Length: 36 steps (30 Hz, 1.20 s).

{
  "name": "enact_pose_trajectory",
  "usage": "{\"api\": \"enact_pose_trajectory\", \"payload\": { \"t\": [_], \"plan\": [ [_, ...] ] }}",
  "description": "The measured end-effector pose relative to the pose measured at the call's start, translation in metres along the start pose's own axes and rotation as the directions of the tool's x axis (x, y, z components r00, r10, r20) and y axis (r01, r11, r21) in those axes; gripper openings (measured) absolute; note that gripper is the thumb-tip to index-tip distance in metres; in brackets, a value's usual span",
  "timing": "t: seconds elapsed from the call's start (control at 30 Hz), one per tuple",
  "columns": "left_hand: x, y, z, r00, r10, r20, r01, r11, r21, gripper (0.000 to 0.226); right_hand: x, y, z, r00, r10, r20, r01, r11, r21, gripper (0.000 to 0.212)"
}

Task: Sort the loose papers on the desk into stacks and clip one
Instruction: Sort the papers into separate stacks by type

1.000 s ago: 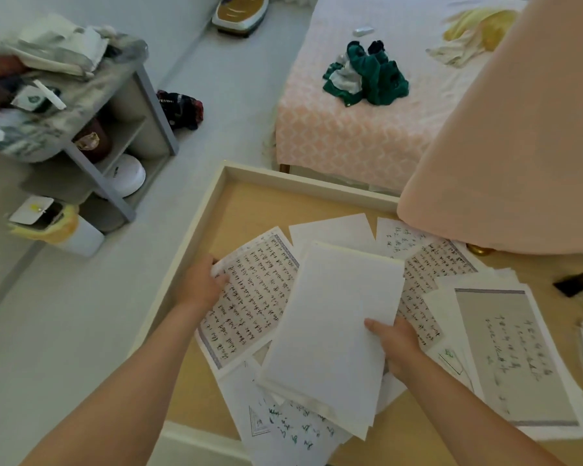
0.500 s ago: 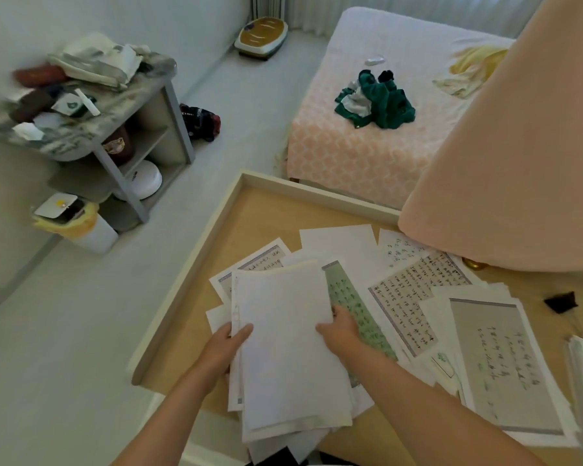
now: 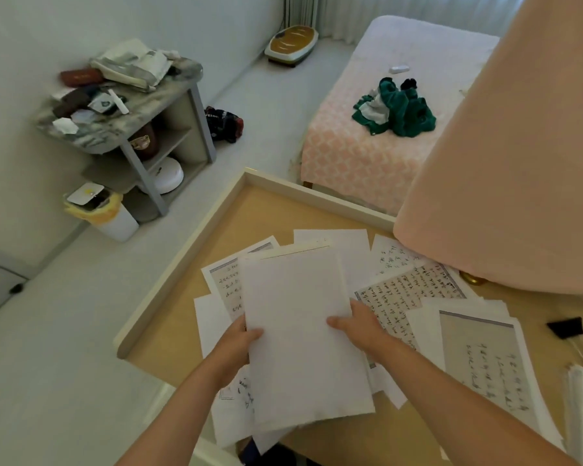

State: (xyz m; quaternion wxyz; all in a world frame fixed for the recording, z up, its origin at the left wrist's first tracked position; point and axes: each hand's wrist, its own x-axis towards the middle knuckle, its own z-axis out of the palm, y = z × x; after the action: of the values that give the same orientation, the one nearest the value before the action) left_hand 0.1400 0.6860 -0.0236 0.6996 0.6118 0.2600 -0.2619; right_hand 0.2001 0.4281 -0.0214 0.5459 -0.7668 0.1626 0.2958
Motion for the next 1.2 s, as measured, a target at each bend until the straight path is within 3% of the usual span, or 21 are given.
{"api": "enact_pose_trajectory", "payload": {
  "t": [0.1, 0.2, 0.27, 0.33, 0.43, 0.6, 0.77, 0.83, 0.9, 0.97, 1.07, 1.13, 1.2],
  "plan": [
    [0.014, -0.006, 0.035, 0.962, 0.094, -0.256, 0.011, 0.925, 0.381, 0.037, 0.009, 0.014, -0.027, 0.977, 0.005, -0.211, -0.037, 0.989, -0.147, 0.038],
    [0.025, -0.013, 0.057, 0.893, 0.103, -0.438, 0.153, 0.846, 0.51, 0.06, 0.017, 0.027, -0.043, 0.938, -0.005, -0.346, -0.119, 0.934, -0.336, 0.041],
    [0.027, -0.014, 0.068, 0.884, 0.074, -0.462, 0.19, 0.846, 0.498, 0.075, 0.025, 0.028, -0.042, 0.922, 0.033, -0.385, -0.167, 0.933, -0.318, 0.038],
    [0.028, -0.011, 0.075, 0.894, 0.031, -0.447, 0.131, 0.936, 0.326, 0.086, 0.032, 0.028, -0.034, 0.922, 0.069, -0.38, -0.202, 0.925, -0.323, 0.047],
    [0.033, -0.006, 0.077, 0.893, -0.08, -0.443, 0.155, 0.978, 0.136, 0.08, 0.031, 0.025, -0.024, 0.934, 0.13, -0.332, -0.237, 0.923, -0.303, 0.061],
    [0.034, 0.002, 0.067, 0.889, -0.233, -0.395, 0.229, 0.972, -0.058, 0.08, 0.029, 0.025, -0.015, 0.967, 0.117, -0.226, -0.185, 0.934, -0.307, 0.058],
    [0.035, 0.002, 0.066, 0.917, -0.19, -0.35, 0.231, 0.97, 0.08, 0.058, 0.025, 0.023, -0.013, 0.98, 0.145, -0.134, -0.166, 0.972, -0.167, 0.031],
    [0.035, -0.001, 0.067, 0.934, -0.088, -0.346, 0.153, 0.974, 0.165, 0.027, 0.021, 0.022, -0.011, 0.989, 0.128, -0.08, -0.137, 0.983, -0.119, 0.027],
    [0.035, -0.005, 0.066, 0.945, -0.034, -0.324, 0.111, 0.968, 0.223, 0.01, 0.018, 0.022, -0.009, 0.995, 0.091, -0.047, -0.096, 0.99, -0.108, 0.032],
    [0.033, -0.002, 0.059, 0.933, 0.056, -0.356, 0.077, 0.934, 0.348, 0.011, 0.017, 0.02, -0.01, 0.995, 0.069, -0.075, -0.075, 0.994, -0.077, 0.03],
    [0.038, 0.001, 0.026, 0.805, 0.218, -0.552, 0.148, 0.827, 0.542, 0.034, 0.021, 0.017, -0.014, 0.986, 0.057, -0.159, -0.061, 0.998, -0.02, 0.031],
    [0.038, 0.008, 0.005, 0.738, 0.165, -0.654, 0.212, 0.864, 0.457, 0.057, 0.024, 0.015, -0.014, 0.98, 0.067, -0.189, -0.069, 0.998, -0.009, 0.031],
    [0.042, 0.014, -0.011, 0.733, 0.094, -0.673, 0.203, 0.915, 0.349, 0.071, 0.027, 0.013, -0.008, 0.977, 0.088, -0.196, -0.093, 0.996, -0.015, 0.034]
  ]
}}
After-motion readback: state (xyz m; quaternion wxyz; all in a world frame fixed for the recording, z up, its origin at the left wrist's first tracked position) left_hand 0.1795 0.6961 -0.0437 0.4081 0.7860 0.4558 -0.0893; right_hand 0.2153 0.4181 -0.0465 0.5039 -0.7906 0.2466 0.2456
